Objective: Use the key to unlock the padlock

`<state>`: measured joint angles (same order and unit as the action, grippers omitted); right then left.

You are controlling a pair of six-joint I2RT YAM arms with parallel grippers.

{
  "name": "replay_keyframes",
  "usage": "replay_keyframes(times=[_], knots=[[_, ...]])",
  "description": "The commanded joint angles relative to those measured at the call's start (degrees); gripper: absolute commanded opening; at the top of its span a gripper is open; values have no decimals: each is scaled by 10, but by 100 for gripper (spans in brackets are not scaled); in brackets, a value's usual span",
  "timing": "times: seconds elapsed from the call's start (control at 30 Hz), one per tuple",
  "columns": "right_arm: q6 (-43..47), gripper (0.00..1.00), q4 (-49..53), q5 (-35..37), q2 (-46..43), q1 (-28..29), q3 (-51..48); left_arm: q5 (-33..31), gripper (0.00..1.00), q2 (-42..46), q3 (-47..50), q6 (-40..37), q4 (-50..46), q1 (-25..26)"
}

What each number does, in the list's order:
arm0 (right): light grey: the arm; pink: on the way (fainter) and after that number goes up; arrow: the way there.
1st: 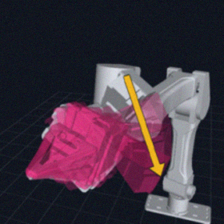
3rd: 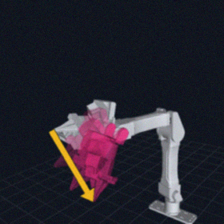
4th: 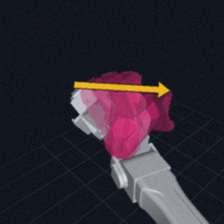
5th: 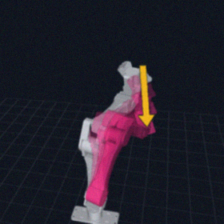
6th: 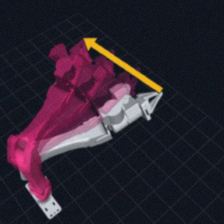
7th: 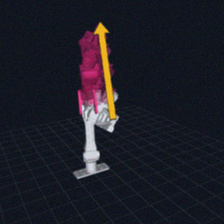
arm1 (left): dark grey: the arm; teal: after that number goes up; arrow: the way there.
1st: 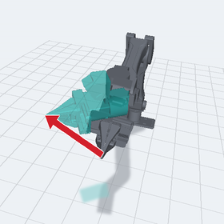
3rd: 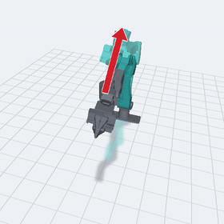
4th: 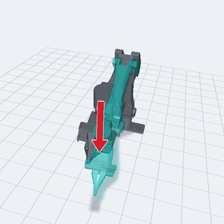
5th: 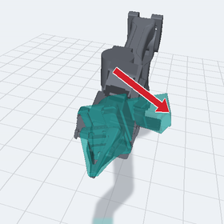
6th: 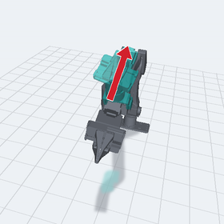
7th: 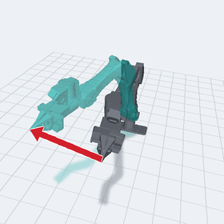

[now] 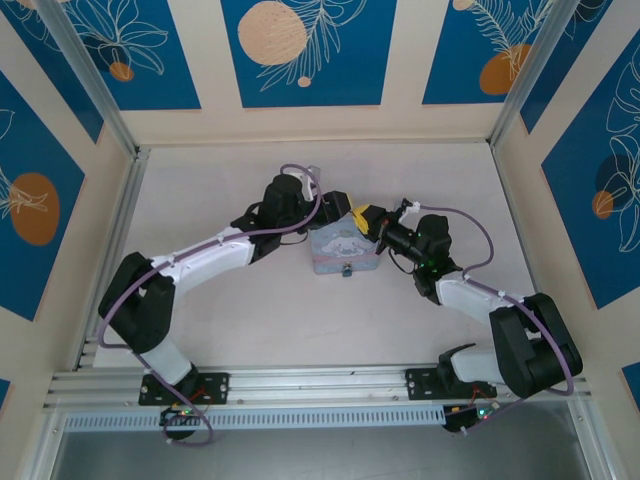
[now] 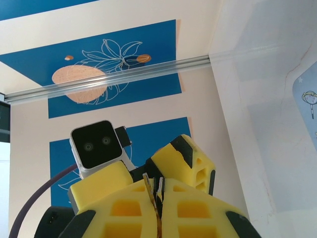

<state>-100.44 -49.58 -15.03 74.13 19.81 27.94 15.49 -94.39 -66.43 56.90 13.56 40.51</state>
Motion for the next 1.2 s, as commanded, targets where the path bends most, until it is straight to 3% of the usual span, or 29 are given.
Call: replay_keyframes(times=[0.0, 0.23, 0.57, 0.8, 0.83, 0.87, 0.93, 0.97, 1.03, 1.17], knots=[[7, 0, -1, 1, -10, 4, 11, 22, 48, -12, 8, 47, 51, -5], [3, 0, -10, 8, -7, 5, 7, 27, 38, -24, 30, 107, 116, -5], [0, 0, -14, 10, -1, 8, 6, 13, 23, -25, 44, 125, 138, -5], [-1, 0, -14, 9, 0, 8, 2, 15, 0, -28, 39, 125, 143, -3], [-1, 2, -8, 7, -2, 6, 0, 17, 0, -27, 39, 123, 142, -5], [-1, 17, -1, 4, -6, 4, -3, 17, 0, -26, 39, 119, 141, -5], [11, 57, 15, -6, -28, -9, -18, 13, 0, -19, 37, 99, 127, -6], [19, 65, 37, -11, -44, -15, -27, 12, 0, -13, 36, 85, 117, -6], [54, 70, 118, -16, -99, -31, -45, 7, 0, 0, 29, 40, 79, -9], [152, 70, 300, -21, -206, -63, -46, 1, 0, 23, 28, -33, 41, -12]])
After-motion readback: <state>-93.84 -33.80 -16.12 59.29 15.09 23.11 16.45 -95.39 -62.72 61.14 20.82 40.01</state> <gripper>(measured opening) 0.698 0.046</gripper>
